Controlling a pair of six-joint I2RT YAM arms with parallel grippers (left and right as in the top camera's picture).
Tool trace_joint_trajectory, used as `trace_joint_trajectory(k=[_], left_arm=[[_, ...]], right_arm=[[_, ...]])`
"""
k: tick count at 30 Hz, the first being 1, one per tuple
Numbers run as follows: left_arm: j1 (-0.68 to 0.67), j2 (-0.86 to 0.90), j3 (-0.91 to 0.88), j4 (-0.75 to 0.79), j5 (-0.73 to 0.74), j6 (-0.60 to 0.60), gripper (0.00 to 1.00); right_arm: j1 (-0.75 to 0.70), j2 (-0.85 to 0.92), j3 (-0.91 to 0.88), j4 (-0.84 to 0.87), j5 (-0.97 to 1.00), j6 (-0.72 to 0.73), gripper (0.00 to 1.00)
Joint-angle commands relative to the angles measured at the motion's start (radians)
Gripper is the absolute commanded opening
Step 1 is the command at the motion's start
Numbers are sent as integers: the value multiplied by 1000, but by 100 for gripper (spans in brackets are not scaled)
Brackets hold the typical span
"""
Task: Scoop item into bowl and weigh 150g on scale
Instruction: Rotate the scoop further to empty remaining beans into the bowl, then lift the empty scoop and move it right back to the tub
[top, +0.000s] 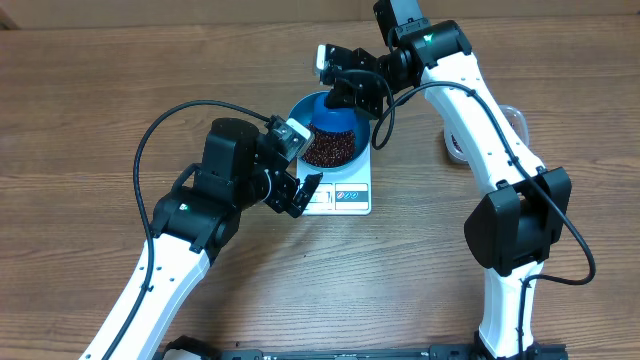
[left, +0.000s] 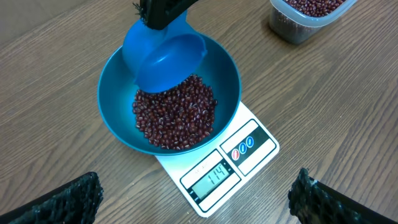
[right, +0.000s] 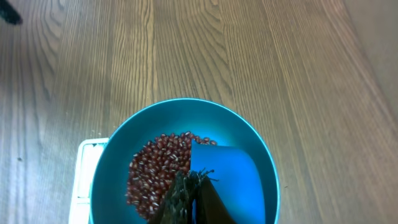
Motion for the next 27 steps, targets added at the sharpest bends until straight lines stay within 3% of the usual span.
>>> trace_joint_trajectory(k=[1,17,27], left_arm=[[-1,3,24,1,1,-6,100],[-1,3,24,1,1,-6,99],[-1,3,24,1,1,-6,99]], right_arm=[[4,-29,35,0,-46,129,4],[-44,-133,35,78,-47,604,4],[-266,-200,35,139,-48,1120,4]])
